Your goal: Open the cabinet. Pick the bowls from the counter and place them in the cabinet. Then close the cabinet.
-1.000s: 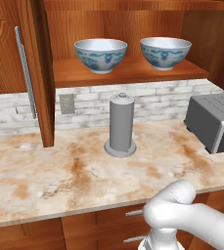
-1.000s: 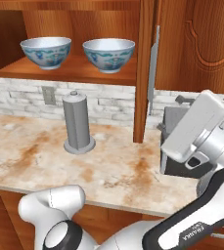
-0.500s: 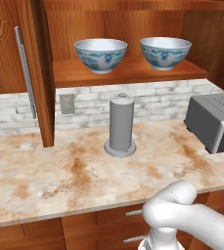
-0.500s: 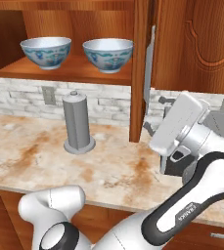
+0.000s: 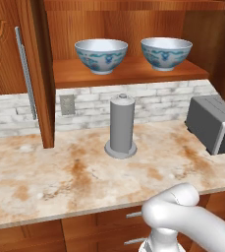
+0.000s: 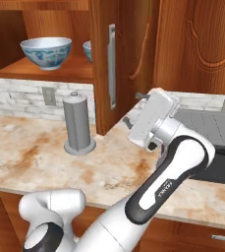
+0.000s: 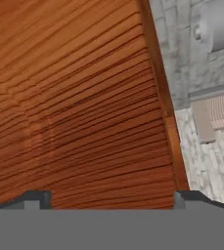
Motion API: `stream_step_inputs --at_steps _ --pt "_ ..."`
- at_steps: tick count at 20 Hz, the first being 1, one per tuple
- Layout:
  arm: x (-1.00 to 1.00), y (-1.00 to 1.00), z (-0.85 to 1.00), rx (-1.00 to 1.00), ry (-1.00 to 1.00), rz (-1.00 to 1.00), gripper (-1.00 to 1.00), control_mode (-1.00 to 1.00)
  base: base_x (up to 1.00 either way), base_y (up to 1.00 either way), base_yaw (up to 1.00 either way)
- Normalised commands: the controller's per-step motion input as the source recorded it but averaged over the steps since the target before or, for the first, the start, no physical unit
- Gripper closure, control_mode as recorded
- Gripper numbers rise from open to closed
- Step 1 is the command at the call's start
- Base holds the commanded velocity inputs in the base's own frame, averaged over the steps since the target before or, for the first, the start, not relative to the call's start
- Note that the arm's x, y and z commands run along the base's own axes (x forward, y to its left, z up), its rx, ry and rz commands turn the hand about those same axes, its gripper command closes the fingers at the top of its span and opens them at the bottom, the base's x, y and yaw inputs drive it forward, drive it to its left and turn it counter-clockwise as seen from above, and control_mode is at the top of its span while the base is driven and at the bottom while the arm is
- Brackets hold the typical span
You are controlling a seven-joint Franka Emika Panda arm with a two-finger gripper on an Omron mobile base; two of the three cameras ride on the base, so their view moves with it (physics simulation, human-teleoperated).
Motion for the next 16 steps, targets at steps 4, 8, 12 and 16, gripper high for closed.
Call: stream_step_inputs --at_steps 4,8,12,16 --pt "0.22 0.85 0.31 -0.08 0.00 0.00 -1.00 -1.00 0.00 0.00 0.00" --pt "0.22 0.82 0.06 -0.10 0.00 -0.07 -1.00 -1.00 0.00 0.00 0.00" --pt "0.34 0.88 -0.02 -0.11 0.01 -0.13 -1.00 -1.00 0.00 0.00 0.00" --pt "0.74 0.88 0.00 -0.10 0.00 -0.25 -1.00 -1.00 0.00 0.00 0.00"
